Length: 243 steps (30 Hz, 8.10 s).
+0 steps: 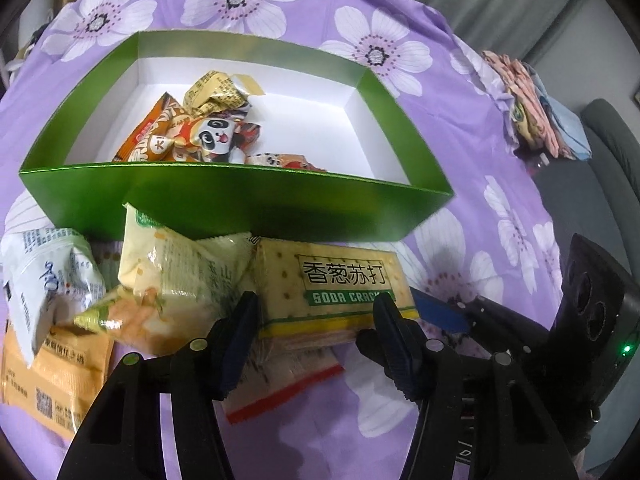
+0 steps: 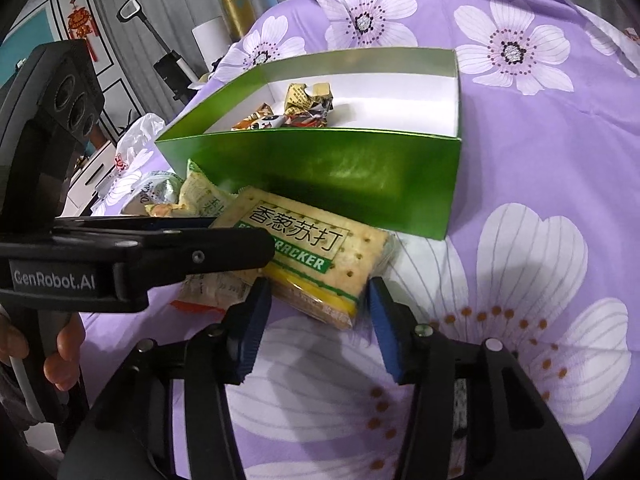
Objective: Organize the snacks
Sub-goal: 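Close the right tool on the soda cracker box and lift it, then carry the soda cracker box into the green box and open, then move the right tool toward the orange bread bag, then close the right tool on the orange bread bag and lift, then carry the orange bread bag over the green box and release it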
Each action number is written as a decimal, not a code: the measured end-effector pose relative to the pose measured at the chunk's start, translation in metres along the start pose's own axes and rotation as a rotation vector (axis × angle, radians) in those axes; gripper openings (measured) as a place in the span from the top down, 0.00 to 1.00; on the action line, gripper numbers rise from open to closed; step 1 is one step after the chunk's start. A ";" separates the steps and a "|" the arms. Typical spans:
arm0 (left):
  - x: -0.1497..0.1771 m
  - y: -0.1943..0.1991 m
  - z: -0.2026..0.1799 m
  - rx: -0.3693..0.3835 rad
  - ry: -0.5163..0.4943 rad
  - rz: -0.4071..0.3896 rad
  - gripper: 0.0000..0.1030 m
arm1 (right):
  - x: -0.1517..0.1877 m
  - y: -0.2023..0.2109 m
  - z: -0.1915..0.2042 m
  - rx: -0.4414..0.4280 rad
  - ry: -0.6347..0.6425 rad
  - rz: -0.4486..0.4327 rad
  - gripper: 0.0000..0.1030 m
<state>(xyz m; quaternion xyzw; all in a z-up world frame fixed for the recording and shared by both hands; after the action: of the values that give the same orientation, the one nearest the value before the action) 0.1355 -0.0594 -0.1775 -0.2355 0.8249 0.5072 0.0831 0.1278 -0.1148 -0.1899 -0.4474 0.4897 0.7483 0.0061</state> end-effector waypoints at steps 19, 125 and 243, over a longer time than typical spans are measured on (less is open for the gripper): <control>-0.021 0.060 -0.028 0.079 -0.038 -0.112 0.43 | -0.043 0.063 0.015 0.091 0.067 -0.136 0.53; 0.004 0.132 0.187 -0.106 0.214 -0.198 0.24 | -0.049 -0.039 0.179 -0.190 0.137 0.018 0.36; -0.109 0.065 -0.039 0.070 -0.103 -0.236 0.54 | -0.127 0.032 0.014 0.077 0.096 -0.255 0.62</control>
<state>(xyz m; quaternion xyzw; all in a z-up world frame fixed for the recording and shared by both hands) 0.2039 -0.0364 -0.0658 -0.3015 0.8031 0.4763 0.1928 0.1804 -0.0664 -0.0793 -0.5406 0.4569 0.7000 0.0948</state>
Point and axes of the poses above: each gripper's, at about its wrist camera, not at the fingertips, and y roughly against the way its jaws point, z to its left, x to its underside, the point moved 10 cm from there along -y, roughly the way its jaws point, and after that the axes turned 12 degrees about y, right-handed, at the moved point
